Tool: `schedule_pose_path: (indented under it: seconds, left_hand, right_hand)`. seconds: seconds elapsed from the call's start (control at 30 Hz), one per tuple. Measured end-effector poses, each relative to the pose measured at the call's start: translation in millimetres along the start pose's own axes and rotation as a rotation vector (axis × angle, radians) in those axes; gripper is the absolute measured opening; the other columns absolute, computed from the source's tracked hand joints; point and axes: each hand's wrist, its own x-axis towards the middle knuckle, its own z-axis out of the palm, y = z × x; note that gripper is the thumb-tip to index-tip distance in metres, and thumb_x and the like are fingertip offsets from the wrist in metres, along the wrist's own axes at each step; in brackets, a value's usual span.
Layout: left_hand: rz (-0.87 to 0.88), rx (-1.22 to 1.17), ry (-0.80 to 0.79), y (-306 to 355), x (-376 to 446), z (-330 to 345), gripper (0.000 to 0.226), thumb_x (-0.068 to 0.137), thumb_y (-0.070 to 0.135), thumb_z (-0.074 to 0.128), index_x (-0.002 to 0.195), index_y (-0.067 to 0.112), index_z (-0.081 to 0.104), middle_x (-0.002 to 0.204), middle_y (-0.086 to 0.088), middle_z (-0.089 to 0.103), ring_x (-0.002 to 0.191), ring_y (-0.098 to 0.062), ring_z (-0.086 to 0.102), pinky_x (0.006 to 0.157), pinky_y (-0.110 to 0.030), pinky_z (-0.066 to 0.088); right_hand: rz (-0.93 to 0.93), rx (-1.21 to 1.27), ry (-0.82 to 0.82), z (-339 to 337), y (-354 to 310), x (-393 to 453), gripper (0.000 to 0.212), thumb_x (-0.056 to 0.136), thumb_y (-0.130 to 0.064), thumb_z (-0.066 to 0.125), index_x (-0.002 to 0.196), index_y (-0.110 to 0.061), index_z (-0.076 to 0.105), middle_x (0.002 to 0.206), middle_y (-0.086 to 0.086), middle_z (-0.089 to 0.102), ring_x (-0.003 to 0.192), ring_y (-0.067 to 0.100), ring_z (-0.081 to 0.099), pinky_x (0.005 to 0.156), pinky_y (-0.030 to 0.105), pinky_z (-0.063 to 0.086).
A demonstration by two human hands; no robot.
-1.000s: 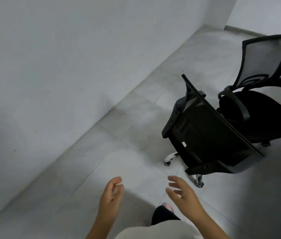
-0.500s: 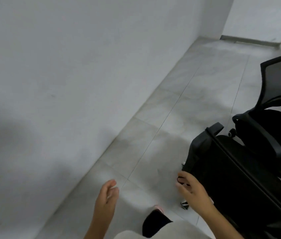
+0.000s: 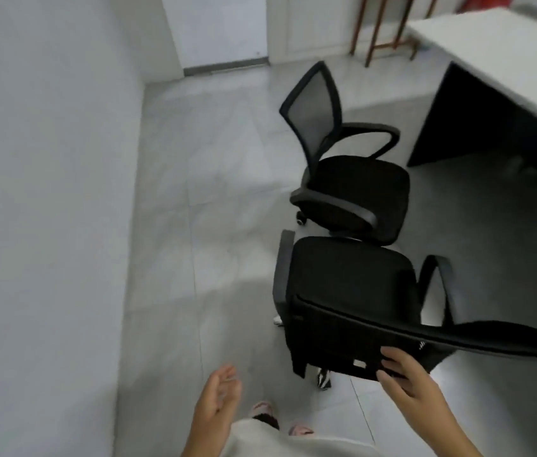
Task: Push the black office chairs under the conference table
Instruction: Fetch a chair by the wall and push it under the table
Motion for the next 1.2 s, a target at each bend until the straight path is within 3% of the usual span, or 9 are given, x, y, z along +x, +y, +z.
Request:
schedule_pose_path:
  seconds: [0.13,0.23,0.4,0.53,0.63,0.77,0.9,1.0,1.2]
  left_hand:
    - [0.203,0.189,-0.302,54,50,23,0.027,0.086,0.003,0.053,0.1,0.026,0.047,0.113,-0.006,0.055,0.088,0.001,0.055,0.069,-0.004,0.043]
    - [0.575,0.359,-0.384,93,65,51,0.032,0.087,0.017,0.054,0.096,0.044,0.04,0.103,0.018,0.05,0.094,0.007,0.051,0.083,-0.008,0.041]
    - [1.055,0.826,-0.583,107,72,105,0.034,0.075,0.046,0.043,0.095,0.027,0.063,0.09,0.018,0.063,0.082,0.006,0.058,0.068,-0.011,0.044]
    - [1.125,1.129,-0.568,104,67,122,0.042,0.067,0.055,0.036,0.079,0.033,0.069,0.07,0.022,0.065,0.063,0.004,0.061,0.057,-0.013,0.048]
    - [1.154,1.206,-0.509,97,75,117,0.043,0.069,0.054,0.036,0.076,0.029,0.07,0.064,0.016,0.064,0.057,-0.001,0.06,0.052,-0.017,0.048]
    - [1.18,1.309,-0.416,113,76,113,0.046,0.08,0.059,0.042,0.089,0.021,0.064,0.081,0.008,0.063,0.074,-0.01,0.061,0.065,-0.025,0.045]
    - [1.272,1.312,-0.422,107,83,103,0.039,0.076,0.056,0.049,0.065,0.025,0.069,0.054,0.01,0.06,0.048,-0.009,0.057,0.045,-0.021,0.04]
    - [1.371,1.234,-0.408,96,97,86,0.07,0.089,0.059,0.01,0.069,0.029,0.069,0.06,0.015,0.064,0.055,-0.006,0.06,0.062,-0.023,0.042]
    - [1.447,1.225,-0.494,107,125,53,0.075,0.083,0.07,0.008,0.07,0.029,0.07,0.067,0.017,0.067,0.061,-0.004,0.063,0.068,-0.021,0.042]
  right_hand:
    - [-0.08,-0.027,0.414,-23,-11,-20,0.031,0.079,-0.028,0.065,0.102,-0.043,0.05,0.098,-0.029,0.058,0.101,0.013,0.055,0.078,0.0,0.04]
    - [-0.114,-0.305,0.643,-46,-20,-20,0.056,0.074,-0.055,0.05,0.11,-0.013,0.058,0.105,0.002,0.062,0.101,0.024,0.056,0.085,0.018,0.041]
    - [0.164,-0.751,0.345,-80,-6,0,0.1,0.053,-0.085,0.032,0.128,-0.021,0.048,0.127,-0.013,0.044,0.133,0.023,0.033,0.112,0.048,0.012]
    - [0.146,-0.857,0.508,-76,9,16,0.049,0.047,-0.042,0.084,0.085,-0.015,0.069,0.09,0.001,0.069,0.096,0.028,0.063,0.1,0.064,0.028]
    - [0.117,-0.963,0.551,-68,8,22,0.051,0.028,-0.044,0.088,0.06,-0.015,0.062,0.06,-0.001,0.06,0.059,0.023,0.062,0.081,0.041,0.049]
    - [0.049,-0.972,0.566,-53,-1,17,0.053,0.029,-0.058,0.079,0.051,-0.016,0.056,0.049,-0.003,0.051,0.046,0.018,0.05,0.047,0.024,0.044]
    - [-0.045,-0.929,0.584,-21,-10,6,0.054,0.03,-0.058,0.08,0.046,-0.015,0.052,0.043,-0.004,0.047,0.042,0.01,0.032,0.042,0.019,0.028]
    - [-0.072,-0.854,0.583,6,-16,-6,0.054,0.03,-0.054,0.083,0.044,-0.016,0.048,0.041,-0.005,0.045,0.038,0.009,0.033,0.041,0.016,0.025]
    - [-0.098,-0.799,0.489,40,-8,-25,0.041,0.049,-0.063,0.068,0.05,-0.024,0.054,0.05,-0.012,0.038,0.043,0.006,0.035,0.038,0.007,0.017]
